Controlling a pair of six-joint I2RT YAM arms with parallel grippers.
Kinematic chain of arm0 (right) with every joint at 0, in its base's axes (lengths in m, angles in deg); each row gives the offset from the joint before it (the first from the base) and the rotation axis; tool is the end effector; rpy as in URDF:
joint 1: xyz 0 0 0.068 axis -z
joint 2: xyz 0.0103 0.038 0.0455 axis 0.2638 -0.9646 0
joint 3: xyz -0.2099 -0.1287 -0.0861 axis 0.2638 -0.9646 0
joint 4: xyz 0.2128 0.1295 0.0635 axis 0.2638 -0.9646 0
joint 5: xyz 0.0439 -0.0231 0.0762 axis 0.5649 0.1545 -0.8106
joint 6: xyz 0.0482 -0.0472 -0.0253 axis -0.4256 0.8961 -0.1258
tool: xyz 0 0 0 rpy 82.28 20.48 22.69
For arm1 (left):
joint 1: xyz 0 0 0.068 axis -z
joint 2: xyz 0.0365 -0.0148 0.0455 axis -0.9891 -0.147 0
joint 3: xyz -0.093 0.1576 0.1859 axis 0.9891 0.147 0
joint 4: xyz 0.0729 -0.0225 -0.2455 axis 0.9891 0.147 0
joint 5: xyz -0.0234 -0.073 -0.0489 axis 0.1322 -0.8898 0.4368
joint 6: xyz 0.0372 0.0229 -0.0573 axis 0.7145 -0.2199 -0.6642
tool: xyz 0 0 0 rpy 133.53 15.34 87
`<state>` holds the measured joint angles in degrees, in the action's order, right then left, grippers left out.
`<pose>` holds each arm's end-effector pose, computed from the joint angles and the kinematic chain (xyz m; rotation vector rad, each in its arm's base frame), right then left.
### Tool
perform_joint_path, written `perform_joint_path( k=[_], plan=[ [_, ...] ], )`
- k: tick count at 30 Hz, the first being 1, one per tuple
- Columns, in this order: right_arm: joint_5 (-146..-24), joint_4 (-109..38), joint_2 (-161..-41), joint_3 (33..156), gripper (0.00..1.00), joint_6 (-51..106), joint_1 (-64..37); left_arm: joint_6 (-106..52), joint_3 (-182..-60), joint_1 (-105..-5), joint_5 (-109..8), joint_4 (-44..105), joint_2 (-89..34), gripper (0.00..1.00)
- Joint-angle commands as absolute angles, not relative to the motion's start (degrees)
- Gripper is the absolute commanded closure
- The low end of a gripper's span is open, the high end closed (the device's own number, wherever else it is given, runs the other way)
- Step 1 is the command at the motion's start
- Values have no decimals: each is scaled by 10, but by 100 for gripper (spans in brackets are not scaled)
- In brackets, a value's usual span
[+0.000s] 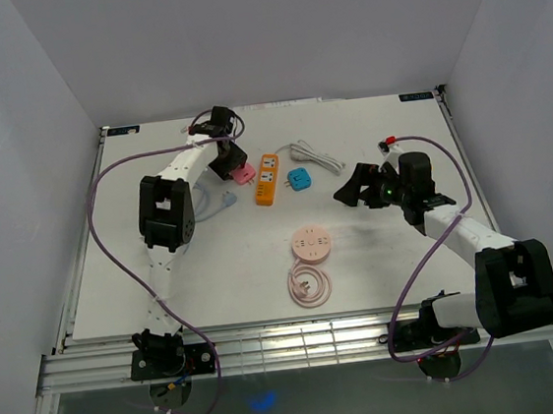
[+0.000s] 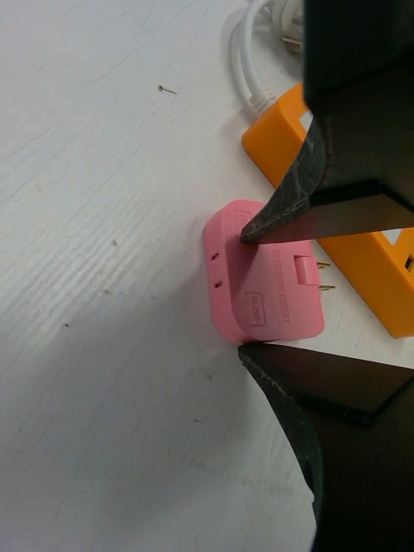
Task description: Insert the plug
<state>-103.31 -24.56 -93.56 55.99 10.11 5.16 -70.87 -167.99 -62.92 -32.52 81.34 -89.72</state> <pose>0.2827 0.0769 0.2027 -0.0409 2.0803 0.8256 0.4806 -0.1512 0.1440 -0.9122 2.5608 -0.1449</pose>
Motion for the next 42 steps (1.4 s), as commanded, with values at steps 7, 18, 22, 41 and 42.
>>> perform_joint_path(
  k=[7,18,22,41,42],
  plan=[
    [-1043,-224,-913,556,3,99,57,-638,-1563,-620,-295,861,-841,44],
    [-1045,-222,-915,554,3,100,57,-587,-1518,-595,-280,847,-762,18],
    [-1044,-222,-917,553,3,101,57,-580,-1554,-591,-292,855,-764,13],
    [-1042,-223,-917,550,3,102,61,-602,-1649,-564,-258,891,-819,6],
    [-1043,-222,-917,550,3,102,61,-607,-1649,-564,-254,892,-822,6]
  ],
)
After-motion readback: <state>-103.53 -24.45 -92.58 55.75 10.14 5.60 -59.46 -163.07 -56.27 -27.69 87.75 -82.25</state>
